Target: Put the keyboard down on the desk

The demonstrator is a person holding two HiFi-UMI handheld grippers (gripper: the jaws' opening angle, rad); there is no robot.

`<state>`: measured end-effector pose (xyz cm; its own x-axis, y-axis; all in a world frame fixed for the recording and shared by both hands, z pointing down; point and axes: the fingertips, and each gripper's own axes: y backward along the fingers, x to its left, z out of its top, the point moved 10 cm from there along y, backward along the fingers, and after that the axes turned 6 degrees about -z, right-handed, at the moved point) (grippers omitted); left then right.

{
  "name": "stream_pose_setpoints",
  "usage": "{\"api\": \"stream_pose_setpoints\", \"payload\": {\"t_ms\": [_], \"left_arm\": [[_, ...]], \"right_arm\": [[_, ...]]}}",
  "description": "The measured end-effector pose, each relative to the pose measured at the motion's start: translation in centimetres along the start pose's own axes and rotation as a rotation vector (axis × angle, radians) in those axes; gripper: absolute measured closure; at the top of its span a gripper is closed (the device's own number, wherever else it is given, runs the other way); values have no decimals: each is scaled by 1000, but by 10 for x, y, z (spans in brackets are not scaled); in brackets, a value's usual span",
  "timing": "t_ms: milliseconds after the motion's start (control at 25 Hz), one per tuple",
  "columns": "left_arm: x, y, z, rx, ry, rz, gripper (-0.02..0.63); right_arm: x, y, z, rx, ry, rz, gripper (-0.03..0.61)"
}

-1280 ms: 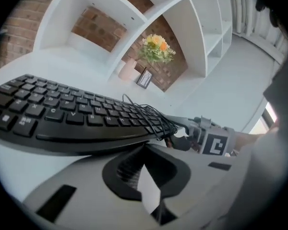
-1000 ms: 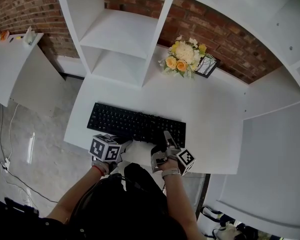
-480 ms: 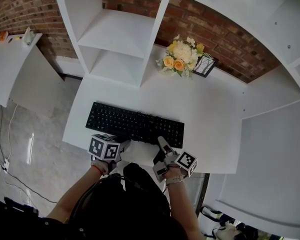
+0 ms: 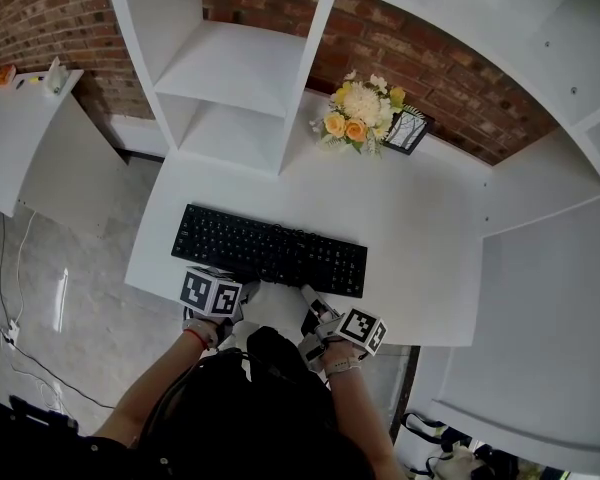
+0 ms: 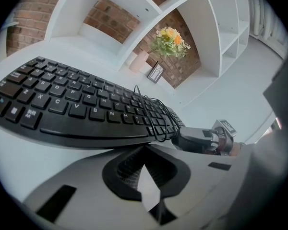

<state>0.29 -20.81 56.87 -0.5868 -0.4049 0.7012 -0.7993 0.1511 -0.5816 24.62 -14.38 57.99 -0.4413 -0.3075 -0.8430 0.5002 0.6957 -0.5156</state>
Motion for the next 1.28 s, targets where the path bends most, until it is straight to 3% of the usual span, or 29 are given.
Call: {"api": "stream_pose_setpoints", "payload": {"t_ms": [240,280,640,840,1040,1280], "left_arm": [[-1,-2,-3,70,-16,17,621],[-1,-2,-3,71,-17,15,621],[-5,11,0,8,-7,-49,621],[-7,23,7,-55,-30,-56,621],[-11,37,18,-197,-80,-63,621],[-15,54,31,-313,-159,-31,621]], "right_arm": [[-6,1,-6,17,23,-37,461],[-6,2,-7,16,22,-36,492],[-2,7,-11,-20,66,-28,560],[12,10,-9,-48,100,56,577],[37,13,3,-156,252,119,577],[64,20,11,-243,577,52,577]]}}
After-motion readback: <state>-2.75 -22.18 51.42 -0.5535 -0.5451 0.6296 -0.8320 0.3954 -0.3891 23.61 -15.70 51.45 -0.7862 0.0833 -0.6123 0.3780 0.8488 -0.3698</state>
